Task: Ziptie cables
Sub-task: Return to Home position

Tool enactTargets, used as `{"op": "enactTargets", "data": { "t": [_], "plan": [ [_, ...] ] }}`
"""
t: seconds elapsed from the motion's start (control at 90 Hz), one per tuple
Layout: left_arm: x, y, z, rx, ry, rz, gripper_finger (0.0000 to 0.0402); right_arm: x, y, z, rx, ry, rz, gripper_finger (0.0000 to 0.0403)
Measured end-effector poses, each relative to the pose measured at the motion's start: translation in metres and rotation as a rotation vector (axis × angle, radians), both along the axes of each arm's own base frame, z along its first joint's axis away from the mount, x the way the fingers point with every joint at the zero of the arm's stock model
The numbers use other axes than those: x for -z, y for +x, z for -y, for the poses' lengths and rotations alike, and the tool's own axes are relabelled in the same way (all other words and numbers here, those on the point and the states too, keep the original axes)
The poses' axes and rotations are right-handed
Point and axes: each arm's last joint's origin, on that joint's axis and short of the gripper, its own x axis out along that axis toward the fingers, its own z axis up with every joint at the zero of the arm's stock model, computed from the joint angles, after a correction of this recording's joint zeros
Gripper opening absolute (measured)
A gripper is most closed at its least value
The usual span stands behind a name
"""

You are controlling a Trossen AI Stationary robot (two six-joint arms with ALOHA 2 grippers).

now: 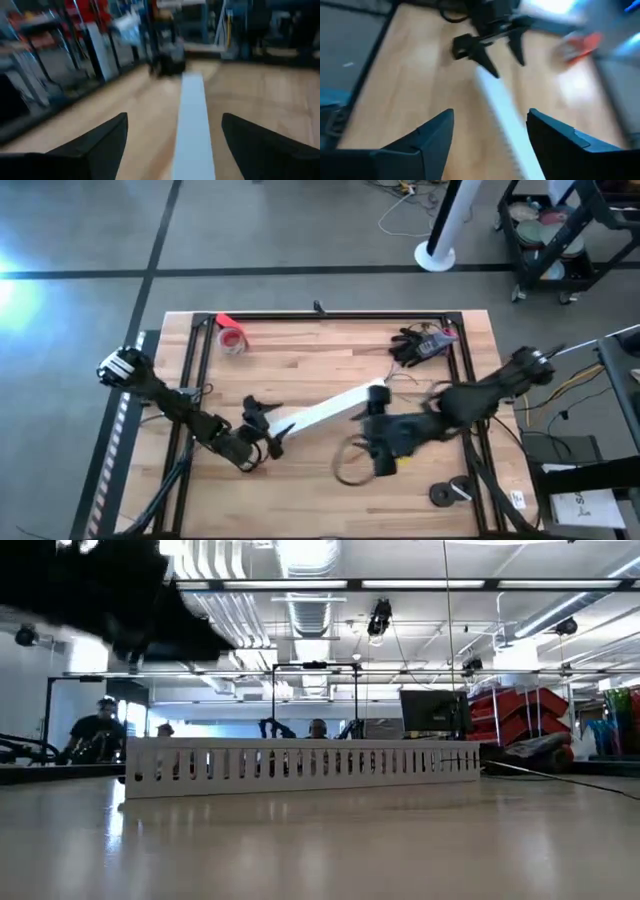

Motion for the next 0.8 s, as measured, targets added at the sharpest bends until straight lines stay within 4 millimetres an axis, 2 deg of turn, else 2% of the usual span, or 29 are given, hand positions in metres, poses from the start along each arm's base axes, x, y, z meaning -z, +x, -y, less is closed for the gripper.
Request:
{"op": "enactTargets", "data": {
  "t": [0.156,0.256,0.4,0.633,0.8],
  "plan": [
    [-0.039,0.005,-0.002,-0.033,0.038,0.058,0.0308,0.009,-0.031,-0.007,0.098,-0.145,0.070,0.0208],
    [-0.059,0.013,-0.011,-0.075,0.030,0.099,0.0308,0.015,-0.037,-0.006,0.111,-0.231,0.061,0.0206],
    [-0.097,0.031,-0.032,-0.182,0.036,0.162,0.0308,0.035,-0.043,-0.004,0.190,-0.078,-0.001,0.0211],
    [-0.158,0.052,-0.060,-0.309,0.031,0.255,0.0309,0.086,-0.055,-0.005,0.101,-0.057,-0.294,0.0225],
    [-0.197,0.059,-0.071,-0.356,-0.026,0.371,0.0309,0.097,-0.067,0.005,0.172,-0.093,-0.347,0.0235]
  ]
}}
